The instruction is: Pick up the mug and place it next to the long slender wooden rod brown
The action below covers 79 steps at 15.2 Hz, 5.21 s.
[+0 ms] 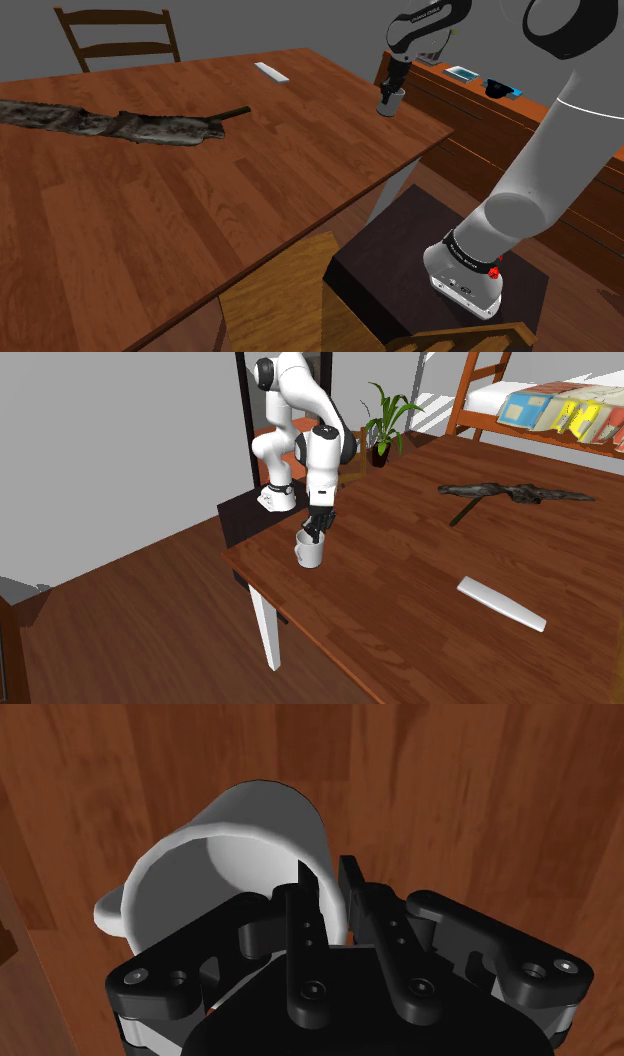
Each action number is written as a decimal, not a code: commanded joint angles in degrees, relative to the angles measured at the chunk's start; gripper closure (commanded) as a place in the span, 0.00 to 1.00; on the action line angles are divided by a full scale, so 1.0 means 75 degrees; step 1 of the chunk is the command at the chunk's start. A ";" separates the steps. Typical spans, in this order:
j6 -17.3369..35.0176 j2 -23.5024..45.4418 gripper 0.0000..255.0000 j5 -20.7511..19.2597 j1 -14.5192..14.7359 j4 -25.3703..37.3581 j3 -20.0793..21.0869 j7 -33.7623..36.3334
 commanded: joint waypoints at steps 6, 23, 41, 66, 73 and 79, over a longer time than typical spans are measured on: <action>-0.0565 -0.0253 1.00 -0.0105 0.0028 0.0329 -0.0019 0.0048; -0.2226 -0.0665 1.00 -0.0257 0.0063 0.1605 -0.0035 0.0084; -0.3200 -0.1306 1.00 -0.0538 0.0867 0.1892 0.0645 0.1578; -0.3938 -0.0033 1.00 -0.0542 0.3075 0.3618 0.2724 0.5830; -0.4325 0.1000 1.00 -0.0608 0.3647 0.4979 0.3058 0.6706; -0.3664 0.0905 1.00 -0.0609 0.3636 0.4223 0.3057 0.6743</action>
